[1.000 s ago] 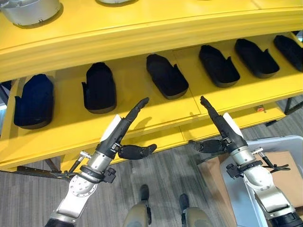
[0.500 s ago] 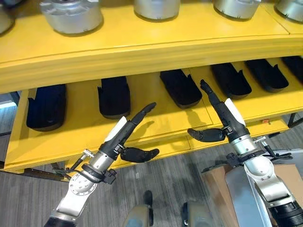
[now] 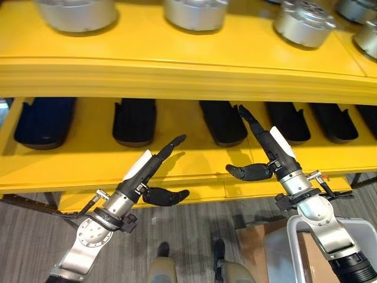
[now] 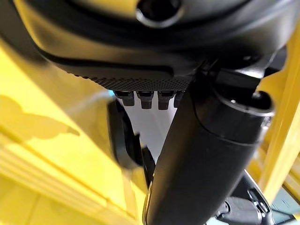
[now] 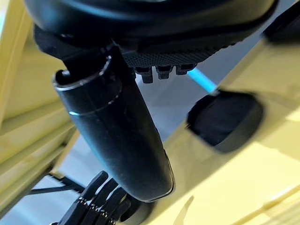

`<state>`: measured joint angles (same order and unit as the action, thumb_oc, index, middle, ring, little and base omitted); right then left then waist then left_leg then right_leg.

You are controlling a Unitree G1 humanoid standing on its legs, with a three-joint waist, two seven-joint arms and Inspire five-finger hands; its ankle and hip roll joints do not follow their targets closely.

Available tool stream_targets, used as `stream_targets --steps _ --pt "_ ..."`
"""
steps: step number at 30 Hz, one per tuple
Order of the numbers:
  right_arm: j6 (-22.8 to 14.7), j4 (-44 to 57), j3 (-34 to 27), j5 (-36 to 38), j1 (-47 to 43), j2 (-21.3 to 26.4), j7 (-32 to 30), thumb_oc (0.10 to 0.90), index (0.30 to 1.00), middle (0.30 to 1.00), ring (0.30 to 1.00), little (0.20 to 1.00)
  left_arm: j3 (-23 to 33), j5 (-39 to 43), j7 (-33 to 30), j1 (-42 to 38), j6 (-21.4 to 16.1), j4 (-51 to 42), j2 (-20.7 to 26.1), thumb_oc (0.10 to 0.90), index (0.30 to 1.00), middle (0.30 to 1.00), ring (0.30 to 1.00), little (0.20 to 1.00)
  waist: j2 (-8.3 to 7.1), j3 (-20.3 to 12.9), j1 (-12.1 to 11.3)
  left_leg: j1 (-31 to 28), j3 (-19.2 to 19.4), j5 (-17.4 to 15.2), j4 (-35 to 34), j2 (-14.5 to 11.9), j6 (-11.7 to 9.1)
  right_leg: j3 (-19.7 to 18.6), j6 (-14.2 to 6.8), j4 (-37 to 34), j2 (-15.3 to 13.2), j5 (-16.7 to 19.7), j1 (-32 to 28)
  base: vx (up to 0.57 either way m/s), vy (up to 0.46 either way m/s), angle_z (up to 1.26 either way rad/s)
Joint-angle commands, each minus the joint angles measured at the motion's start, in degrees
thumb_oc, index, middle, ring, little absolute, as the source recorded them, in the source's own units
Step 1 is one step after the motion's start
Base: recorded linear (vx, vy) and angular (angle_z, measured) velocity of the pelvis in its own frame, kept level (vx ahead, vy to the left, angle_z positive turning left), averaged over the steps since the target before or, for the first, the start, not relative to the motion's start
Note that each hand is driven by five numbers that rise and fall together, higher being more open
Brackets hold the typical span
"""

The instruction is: Move parts from the plastic box to the shelf.

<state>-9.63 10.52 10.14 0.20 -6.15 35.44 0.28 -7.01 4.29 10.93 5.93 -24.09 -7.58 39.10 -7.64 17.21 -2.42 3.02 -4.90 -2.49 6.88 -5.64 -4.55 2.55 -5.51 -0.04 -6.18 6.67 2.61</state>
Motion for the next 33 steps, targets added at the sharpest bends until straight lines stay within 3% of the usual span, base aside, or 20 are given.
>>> stream_targets --steps 1,9,19,27,33 --pt "-4.84 5.54 -3.83 2.07 -2.40 2.89 -1.17 0.900 1.000 1.000 1.000 1.000 2.35 4.99 -1.00 -0.38 -4.35 -9.13 -1.76 0.900 1.000 1.000 1.000 1.000 2.25 -4.04 0.05 -4.96 4.54 -2.63 -4.91 0.47 4.18 0.33 -4.71 2.37 -4.74 -1.57 -0.34 0.10 -0.002 -0.06" --pt "-4.72 6.93 -3.85 0.28 -6.00 5.29 -1.42 0.900 1.000 1.000 1.000 1.000 1.36 4.98 -2.04 -0.12 -3.67 -9.10 -1.07 0.900 1.000 1.000 1.000 1.000 2.38 -3.43 0.35 -5.01 5.79 -2.52 -4.41 -0.33 4.04 0.02 -4.83 3.67 -4.56 -2.81 -0.04 0.04 -0.024 -0.05" --pt "-2.95 7.22 -1.55 -1.63 -14.75 5.55 -2.52 0.900 1.000 1.000 1.000 1.000 0.48 5.93 -1.90 -2.39 -2.08 -9.57 0.47 0.900 1.000 1.000 1.000 1.000 2.81 -1.16 -0.96 -1.18 4.58 -2.68 -1.70 -0.47 3.69 -0.35 -4.42 5.70 -4.42 -3.87 2.28 -0.02 -0.040 0.05" --pt "-0.27 6.53 1.25 -1.83 -25.30 5.63 -2.62 0.900 1.000 1.000 1.000 1.000 -0.06 7.09 -3.54 -5.89 -1.73 -10.21 1.46 0.900 1.000 1.000 1.000 1.000 3.55 3.07 -2.12 4.79 3.31 -2.18 0.73 -0.24 3.02 -0.36 -3.42 6.72 -4.11 -4.66 5.79 -0.11 -0.042 0.07" --pt "1.98 7.07 2.37 -0.65 -28.24 5.71 -2.22 0.900 1.000 1.000 1.000 1.000 0.15 6.47 -4.84 -7.59 -1.85 -11.01 0.89 0.900 1.000 1.000 1.000 1.000 4.50 5.81 -2.28 9.20 2.79 -1.99 3.39 0.32 2.77 -0.60 -2.57 8.64 -4.16 -5.45 8.90 -0.12 -0.008 0.03"
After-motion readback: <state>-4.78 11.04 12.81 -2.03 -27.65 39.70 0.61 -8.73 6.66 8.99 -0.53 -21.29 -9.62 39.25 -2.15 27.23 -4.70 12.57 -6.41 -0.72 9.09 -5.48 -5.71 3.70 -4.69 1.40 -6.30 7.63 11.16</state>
